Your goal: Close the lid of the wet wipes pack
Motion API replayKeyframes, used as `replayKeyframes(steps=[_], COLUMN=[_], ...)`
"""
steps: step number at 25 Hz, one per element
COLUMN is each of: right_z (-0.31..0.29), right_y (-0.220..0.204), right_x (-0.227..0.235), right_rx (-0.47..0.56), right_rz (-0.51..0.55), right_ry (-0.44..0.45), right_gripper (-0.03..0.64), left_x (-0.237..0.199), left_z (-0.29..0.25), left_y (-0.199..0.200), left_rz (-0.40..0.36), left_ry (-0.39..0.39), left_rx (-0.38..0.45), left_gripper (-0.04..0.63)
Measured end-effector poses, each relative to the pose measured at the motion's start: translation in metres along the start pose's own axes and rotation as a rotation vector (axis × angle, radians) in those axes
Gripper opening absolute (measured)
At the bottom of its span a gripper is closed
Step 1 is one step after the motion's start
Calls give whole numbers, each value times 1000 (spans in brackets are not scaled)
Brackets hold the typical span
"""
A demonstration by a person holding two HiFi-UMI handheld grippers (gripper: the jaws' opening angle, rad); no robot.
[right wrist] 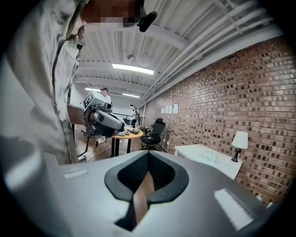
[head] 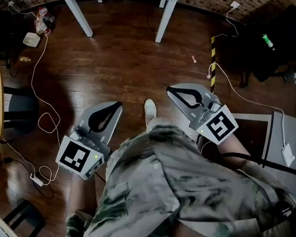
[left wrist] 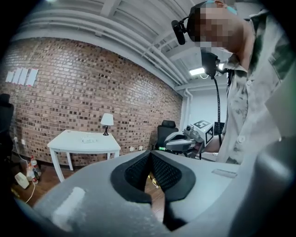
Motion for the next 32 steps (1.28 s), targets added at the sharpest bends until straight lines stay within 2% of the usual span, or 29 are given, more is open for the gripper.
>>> replayKeyframes(steps=[8,12,18,26,32], right_z=[-36,-64,-126,-227,-291], right_y=[-17,-22,-21,-6,-18], right_x=[120,156,200,274,323], right_rx=[-30,-46,-75,-115,-156], right_rz=[0,4,8,12,20], right_ry=[10,7,-2,-51,-77], right_gripper=[6,6,6,6,6], left_x=[-77,-112,-182,-283,-337], left_z=[-89,-116,-142,-161,-161], left_y=[44,55,59,95,105], left_rz=[-2,3,11,-29,-35], left_ry=[34,14,-37,-103,-94], left_rx=[9,13,16,37,16], left_gripper=[0,0,0,0,0])
Point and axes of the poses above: the fingertips, and each gripper's own axes: z backward along the fingers, x to its right, y out of its top, the point moved 9 cm from there along z, backward along the fingers, and after that the axes turned 1 degree about -x, right-handed, at the moved point
